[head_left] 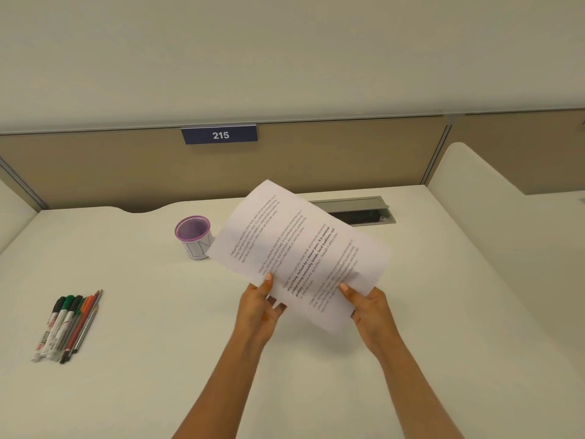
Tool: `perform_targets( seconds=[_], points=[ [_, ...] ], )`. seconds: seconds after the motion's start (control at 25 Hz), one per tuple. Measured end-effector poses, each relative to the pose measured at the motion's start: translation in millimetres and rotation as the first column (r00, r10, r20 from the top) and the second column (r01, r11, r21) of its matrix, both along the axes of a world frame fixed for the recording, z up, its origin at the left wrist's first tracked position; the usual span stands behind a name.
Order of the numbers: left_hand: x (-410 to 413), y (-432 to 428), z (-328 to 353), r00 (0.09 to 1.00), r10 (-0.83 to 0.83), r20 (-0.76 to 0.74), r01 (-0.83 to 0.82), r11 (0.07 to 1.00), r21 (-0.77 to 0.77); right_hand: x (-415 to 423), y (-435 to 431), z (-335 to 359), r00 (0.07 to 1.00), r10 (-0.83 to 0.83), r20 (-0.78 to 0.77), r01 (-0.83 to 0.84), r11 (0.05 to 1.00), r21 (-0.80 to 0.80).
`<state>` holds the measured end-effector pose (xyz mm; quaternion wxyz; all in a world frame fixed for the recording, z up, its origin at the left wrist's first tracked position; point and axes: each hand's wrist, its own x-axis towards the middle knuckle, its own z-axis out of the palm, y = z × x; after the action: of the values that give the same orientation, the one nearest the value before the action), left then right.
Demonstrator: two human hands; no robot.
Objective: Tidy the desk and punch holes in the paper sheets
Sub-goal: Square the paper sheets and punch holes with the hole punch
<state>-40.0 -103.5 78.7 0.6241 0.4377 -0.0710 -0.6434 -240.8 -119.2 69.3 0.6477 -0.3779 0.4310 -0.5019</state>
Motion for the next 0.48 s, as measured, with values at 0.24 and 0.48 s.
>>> perform_targets(
  seconds=[0.24, 0.48],
  points=[
    [85.6, -13.6, 25.5, 0.864, -0.201, 0.462, 0.225, 0.974, 0.003, -66.8, -15.8, 5.7, 0.977, 0.196, -0.082, -0.192, 0.980, 0.056],
    [69.1, -9.5, 16.0, 0.651, -0.466, 0.599, 0.472, 0.867, 0.160, -90.1, -20.9, 7.2, 0.939, 0.213, -0.271, -0.201, 0.977, 0.072]
  ],
)
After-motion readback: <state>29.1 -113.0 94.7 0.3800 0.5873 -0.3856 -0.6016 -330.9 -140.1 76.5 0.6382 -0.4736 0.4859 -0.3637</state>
